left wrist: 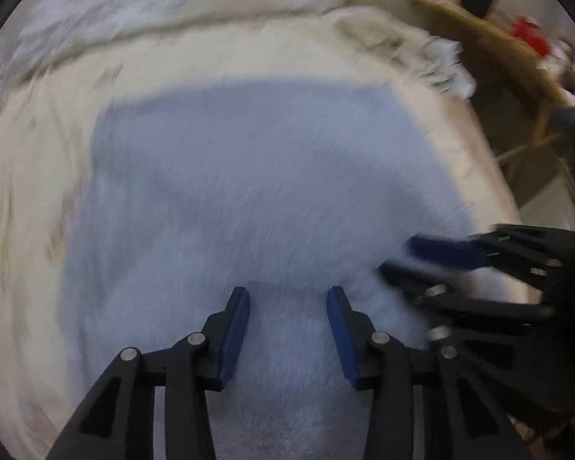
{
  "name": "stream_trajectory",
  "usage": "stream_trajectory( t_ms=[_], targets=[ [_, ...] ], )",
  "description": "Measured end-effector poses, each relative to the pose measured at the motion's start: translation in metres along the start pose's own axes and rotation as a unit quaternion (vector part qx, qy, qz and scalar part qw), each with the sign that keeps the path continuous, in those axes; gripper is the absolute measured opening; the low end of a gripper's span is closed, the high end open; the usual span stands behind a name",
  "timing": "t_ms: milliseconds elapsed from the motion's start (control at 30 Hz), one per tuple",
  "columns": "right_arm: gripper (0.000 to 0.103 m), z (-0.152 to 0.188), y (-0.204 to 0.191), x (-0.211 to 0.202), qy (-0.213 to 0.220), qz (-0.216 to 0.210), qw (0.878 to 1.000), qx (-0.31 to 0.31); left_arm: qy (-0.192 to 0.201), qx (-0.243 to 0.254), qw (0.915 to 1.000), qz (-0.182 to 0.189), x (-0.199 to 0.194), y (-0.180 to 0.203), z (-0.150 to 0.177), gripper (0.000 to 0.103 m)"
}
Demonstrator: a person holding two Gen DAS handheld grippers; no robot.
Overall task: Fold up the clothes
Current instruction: 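Smooth the grey shirt flat with both open grippers, then withdraw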
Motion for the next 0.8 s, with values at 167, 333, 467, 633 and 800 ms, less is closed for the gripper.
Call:
stream_trajectory(
  t_ms=[167, 333, 467, 633, 800],
  targets=[
    [0.071, 0.030, 0.001, -0.014, 0.018, 0.062, 0.998, -0.007, 0.024, 0.022, 0.9985, -0.043, -0.011, 0.005, 0.035, 0.052],
    [0.092, 0.080, 0.035, -0.038, 0.015, 0.029, 0.997, 0.074, 0.020, 0.007, 0.9978, -0.064, -0.029, 0.002, 0.076, 0.068],
    [0.093, 0.106, 0.036, -0.053, 0.012, 0.035, 0.997, 0.071, 0.028, -0.009, 0.9981, -0.054, -0.046, -0.015, 0.098, 0.070],
    [0.093, 0.126, 0.039, -0.087, 0.019, 0.013, 0.997, 0.080, 0.052, -0.021, 0.9972, -0.049, -0.095, -0.027, 0.115, 0.070],
    [0.093, 0.134, 0.021, -0.159, 0.143, -0.028, 0.988, 0.047, 0.146, -0.057, 0.9862, -0.053, -0.167, -0.046, 0.131, 0.079]
  ],
)
Point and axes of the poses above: each gripper's, at about its wrist camera, not at the fingertips, and x roughly the way its jaws point, y to its right, z to its underside, the point moved 7 cm from there along x, roughly the way its jaws point, and after that the axes turned 5 degrees about -z, right-handed, at the moved point
